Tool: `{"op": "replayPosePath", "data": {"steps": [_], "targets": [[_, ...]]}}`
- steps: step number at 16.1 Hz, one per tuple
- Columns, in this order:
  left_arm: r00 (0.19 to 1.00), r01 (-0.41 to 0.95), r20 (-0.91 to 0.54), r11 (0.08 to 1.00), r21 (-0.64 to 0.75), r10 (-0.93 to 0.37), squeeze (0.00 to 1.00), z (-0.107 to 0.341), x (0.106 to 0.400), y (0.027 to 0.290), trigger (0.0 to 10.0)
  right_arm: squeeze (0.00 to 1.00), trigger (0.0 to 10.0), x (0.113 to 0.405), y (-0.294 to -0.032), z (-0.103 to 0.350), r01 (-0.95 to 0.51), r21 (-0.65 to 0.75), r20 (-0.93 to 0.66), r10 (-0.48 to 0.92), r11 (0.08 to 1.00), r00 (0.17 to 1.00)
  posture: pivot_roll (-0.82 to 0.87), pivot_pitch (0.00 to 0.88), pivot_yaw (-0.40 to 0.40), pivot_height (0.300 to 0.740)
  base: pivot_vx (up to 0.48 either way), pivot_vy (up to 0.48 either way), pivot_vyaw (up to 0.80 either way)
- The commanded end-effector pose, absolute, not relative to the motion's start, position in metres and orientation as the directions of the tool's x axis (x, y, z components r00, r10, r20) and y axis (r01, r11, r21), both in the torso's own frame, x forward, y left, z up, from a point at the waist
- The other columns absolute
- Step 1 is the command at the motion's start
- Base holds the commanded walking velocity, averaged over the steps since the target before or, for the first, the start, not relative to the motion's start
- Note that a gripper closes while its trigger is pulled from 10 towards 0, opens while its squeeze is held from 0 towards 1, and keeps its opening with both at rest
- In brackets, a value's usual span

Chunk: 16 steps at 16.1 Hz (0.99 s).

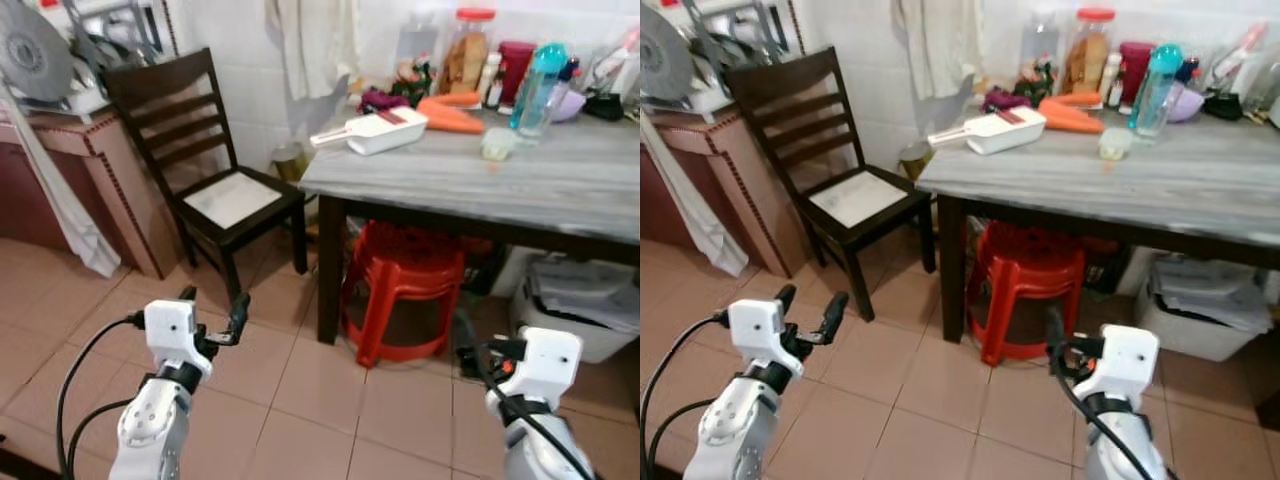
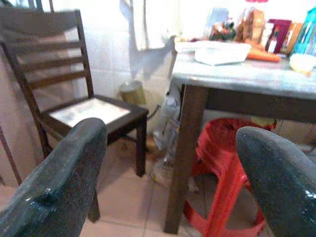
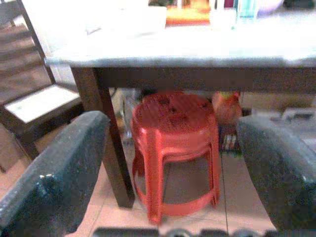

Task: Setting the table

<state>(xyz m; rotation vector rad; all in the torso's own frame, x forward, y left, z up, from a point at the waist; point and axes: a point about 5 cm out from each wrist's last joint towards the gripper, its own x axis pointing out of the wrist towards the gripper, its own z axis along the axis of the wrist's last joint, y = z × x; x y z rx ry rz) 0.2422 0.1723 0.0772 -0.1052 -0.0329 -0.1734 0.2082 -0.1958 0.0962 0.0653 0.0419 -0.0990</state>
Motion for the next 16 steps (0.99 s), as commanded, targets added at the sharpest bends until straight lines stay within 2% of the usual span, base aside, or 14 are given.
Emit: {"op": "replayPosePath", "data": {"steps": [1, 3, 4, 8, 10, 14, 16], "targets": [[0.98, 0.182, 0.094, 0.98, -0.085, -0.174, 0.0, 0.086, 0.24, 0.171, 10.0, 0.0, 10.0, 0.207, -0.196, 0.107, 0.087, 0.038, 0.023, -0.088, 0.995, 0.996, -0.01, 0.0, 0.035, 0.74, 0.0, 0.0, 0.0], [0.983, 0.172, 0.073, 0.982, -0.078, -0.166, 0.0, 0.083, 0.235, 0.175, 10.0, 0.0, 10.0, 0.202, -0.194, 0.106, 0.087, 0.034, 0.019, -0.088, 0.996, 0.996, -0.02, 0.0, 0.043, 0.74, 0.0, 0.0, 0.0], [0.98, 0.196, 0.042, 0.98, -0.048, -0.194, 0.0, 0.079, 0.232, 0.18, 10.0, 0.0, 10.0, 0.201, -0.185, 0.107, 0.073, 0.039, 0.021, -0.074, 0.997, 0.997, -0.04, 0.0, 0.032, 0.74, 0.0, 0.0, 0.0], [0.98, 0.19, 0.062, 0.981, -0.029, -0.188, 0.0, 0.084, 0.25, 0.182, 10.0, 0.0, 10.0, 0.215, -0.17, 0.107, 0.036, 0.085, 0.031, -0.039, 0.996, 0.999, 0.01, 0.0, 0.015, 0.74, 0.0, 0.0, 0.0], [0.982, 0.183, 0.063, 0.981, -0.06, -0.179, 0.0, 0.085, 0.255, 0.174, 10.0, 0.0, 10.0, 0.222, -0.175, 0.1, 0.028, 0.046, 0.019, -0.029, 0.999, 0.999, 0.02, 0.0, 0.019, 0.74, 0.0, 0.0, -0.8], [0.975, 0.221, 0.052, 0.973, -0.071, -0.218, 0.0, 0.084, 0.252, 0.165, 10.0, 0.0, 10.0, 0.218, -0.18, 0.103, 0.04, 0.063, 0.017, -0.042, 0.997, 0.999, 0.01, 0.0, 0.017, 0.74, 0.0, 0.0, -0.8], [0.969, 0.244, 0.051, 0.967, -0.069, -0.241, 0.0, 0.083, 0.252, 0.159, 10.0, 0.0, 10.0, 0.219, -0.183, 0.101, 0.065, 0.069, 0.003, -0.066, 0.995, 0.998, 0.01, 0.0, 0.007, 0.74, 0.0, 0.0, 0.0]]}}
